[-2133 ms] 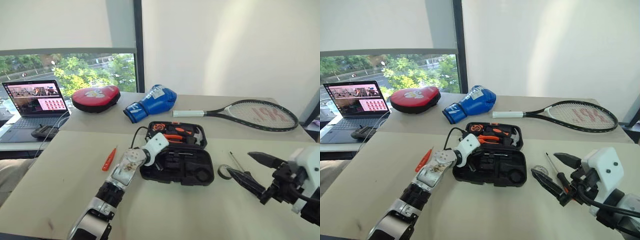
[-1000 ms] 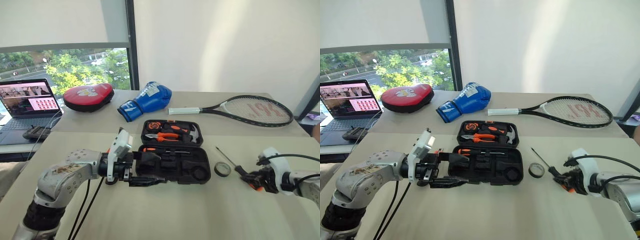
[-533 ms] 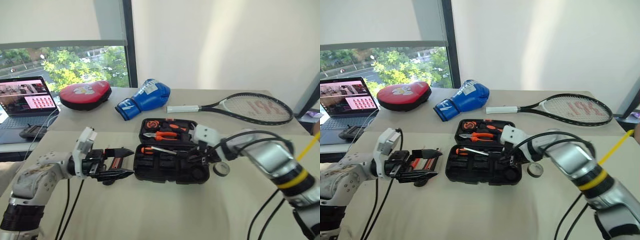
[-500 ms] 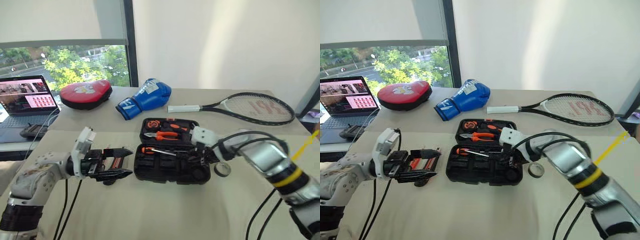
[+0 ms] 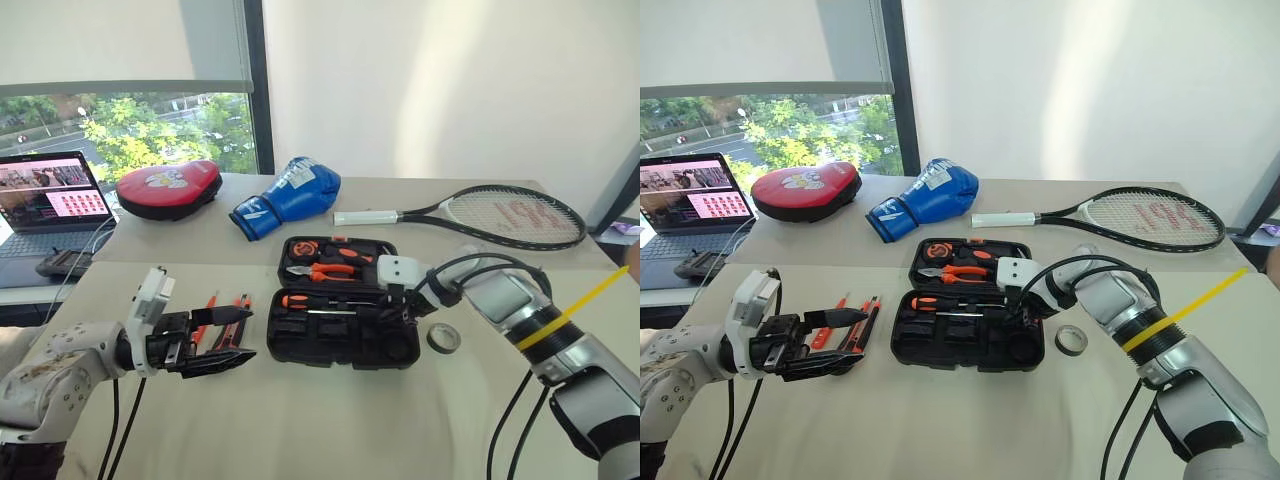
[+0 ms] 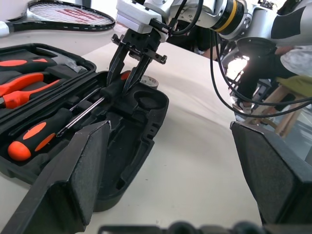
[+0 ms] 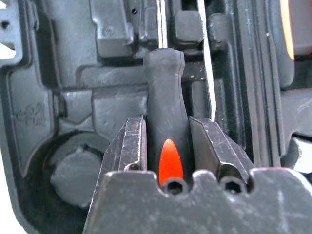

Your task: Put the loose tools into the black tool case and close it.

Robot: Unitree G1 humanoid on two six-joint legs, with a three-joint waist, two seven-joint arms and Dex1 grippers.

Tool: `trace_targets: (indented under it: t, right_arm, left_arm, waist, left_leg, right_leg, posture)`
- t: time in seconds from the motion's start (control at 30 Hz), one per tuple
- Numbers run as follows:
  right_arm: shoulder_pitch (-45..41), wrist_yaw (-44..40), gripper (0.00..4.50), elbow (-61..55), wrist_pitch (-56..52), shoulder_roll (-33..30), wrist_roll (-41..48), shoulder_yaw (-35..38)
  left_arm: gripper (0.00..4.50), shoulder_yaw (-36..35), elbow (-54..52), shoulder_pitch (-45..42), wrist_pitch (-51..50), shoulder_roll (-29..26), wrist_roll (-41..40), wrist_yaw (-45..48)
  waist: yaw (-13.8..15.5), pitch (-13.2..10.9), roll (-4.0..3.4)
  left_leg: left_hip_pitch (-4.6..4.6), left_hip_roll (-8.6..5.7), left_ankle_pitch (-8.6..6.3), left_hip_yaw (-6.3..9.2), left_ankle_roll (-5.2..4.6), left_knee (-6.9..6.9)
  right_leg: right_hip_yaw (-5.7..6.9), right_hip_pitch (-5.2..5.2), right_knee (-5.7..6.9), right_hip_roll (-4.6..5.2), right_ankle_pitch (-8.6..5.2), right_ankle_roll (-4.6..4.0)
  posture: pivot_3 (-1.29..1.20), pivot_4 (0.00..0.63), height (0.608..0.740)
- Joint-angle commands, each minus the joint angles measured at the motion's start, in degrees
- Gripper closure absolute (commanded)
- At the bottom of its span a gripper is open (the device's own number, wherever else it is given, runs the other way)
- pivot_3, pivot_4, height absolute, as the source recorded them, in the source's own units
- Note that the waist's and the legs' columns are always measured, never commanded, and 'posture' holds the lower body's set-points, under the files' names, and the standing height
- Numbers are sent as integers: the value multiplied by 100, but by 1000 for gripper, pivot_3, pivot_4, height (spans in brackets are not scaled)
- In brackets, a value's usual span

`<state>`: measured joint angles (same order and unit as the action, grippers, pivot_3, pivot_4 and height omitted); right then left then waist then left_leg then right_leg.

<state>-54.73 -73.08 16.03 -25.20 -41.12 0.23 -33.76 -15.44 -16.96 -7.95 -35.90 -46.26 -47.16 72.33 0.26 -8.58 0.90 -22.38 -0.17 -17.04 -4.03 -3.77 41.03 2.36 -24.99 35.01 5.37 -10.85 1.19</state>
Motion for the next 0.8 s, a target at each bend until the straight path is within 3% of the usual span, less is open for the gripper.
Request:
trace_targets:
  t: [0.03,0.3,0.8]
  right_arm:
    - [-58,-140,3523,538,284,192,-305,-46]
    - [-168,-172,3523,985,252,549,-350,362]
    - [-683,-291,3523,1945,765,899,-698,463]
  left_arm:
    - [275,-176,-206,44,131,-14,-84,-94]
    - [275,-261,-273,244,182,-24,-132,-190]
    - [275,-323,-143,315,271,-73,-58,-16]
  waist:
    - [-11,0,0]
    - [-93,1,0]
    - [-117,0,-1]
  left_leg:
    - [10,1,0,1,0,-3]
    - [39,10,15,3,25,-12]
    - [31,11,17,4,31,-20]
  right_leg:
    - [0,7,1,0,2,-3]
    - [-2,17,20,-4,12,-25]
    - [-5,-2,24,-1,20,-39]
  posture:
    - [0,150,740]
    - [0,150,740]
    - [0,150,740]
